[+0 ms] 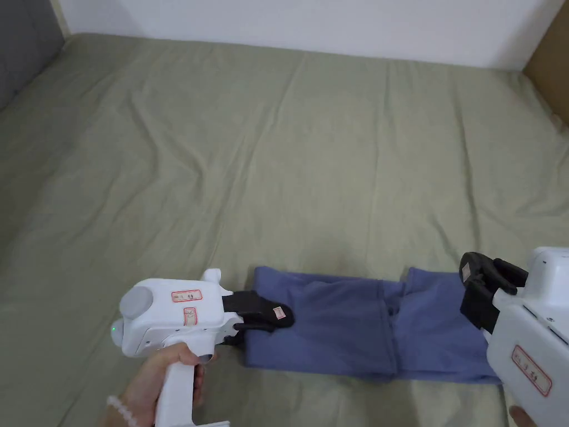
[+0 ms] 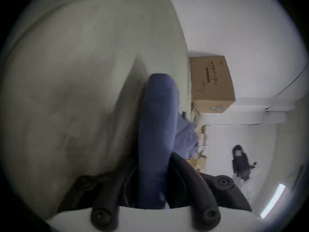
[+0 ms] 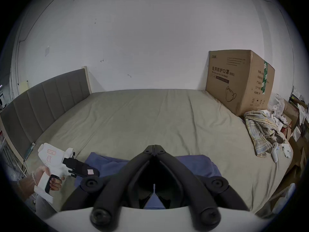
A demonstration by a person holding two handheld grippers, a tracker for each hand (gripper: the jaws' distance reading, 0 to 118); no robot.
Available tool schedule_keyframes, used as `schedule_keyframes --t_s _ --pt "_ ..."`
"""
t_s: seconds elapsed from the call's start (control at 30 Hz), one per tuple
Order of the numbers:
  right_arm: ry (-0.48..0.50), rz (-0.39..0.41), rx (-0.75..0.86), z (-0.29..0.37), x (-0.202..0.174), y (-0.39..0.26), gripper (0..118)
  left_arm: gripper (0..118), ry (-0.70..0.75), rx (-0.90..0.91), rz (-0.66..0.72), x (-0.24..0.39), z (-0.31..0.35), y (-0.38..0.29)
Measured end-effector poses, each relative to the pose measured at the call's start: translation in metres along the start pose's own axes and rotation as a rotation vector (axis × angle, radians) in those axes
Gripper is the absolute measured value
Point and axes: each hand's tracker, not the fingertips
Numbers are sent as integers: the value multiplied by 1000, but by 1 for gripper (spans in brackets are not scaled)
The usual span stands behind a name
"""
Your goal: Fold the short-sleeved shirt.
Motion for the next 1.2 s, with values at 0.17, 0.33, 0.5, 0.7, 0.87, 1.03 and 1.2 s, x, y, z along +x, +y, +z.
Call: schedule_keyframes --t_s 0.17,0.33,0.5,0.7,0.87,1.03,1.2 --pt "4 41 4 3 -5 3 1 11 100 6 -75 2 33 -7" --pt "30 19 12 9 -7 5 1 11 199 98 -99 7 104 -8" --pt "45 26 12 13 -10 0 1 11 330 182 -105 16 161 -13" --pt "78 22 -3 17 -13 -4 1 11 372 222 -121 40 169 -26" --pt "82 37 7 22 -8 -7 1 11 447 257 -139 77 153 -29" --pt "77 11 32 25 4 -8 1 11 431 259 -233 146 128 -40" --pt "68 7 55 28 12 -13 1 11 431 208 -392 209 65 -58"
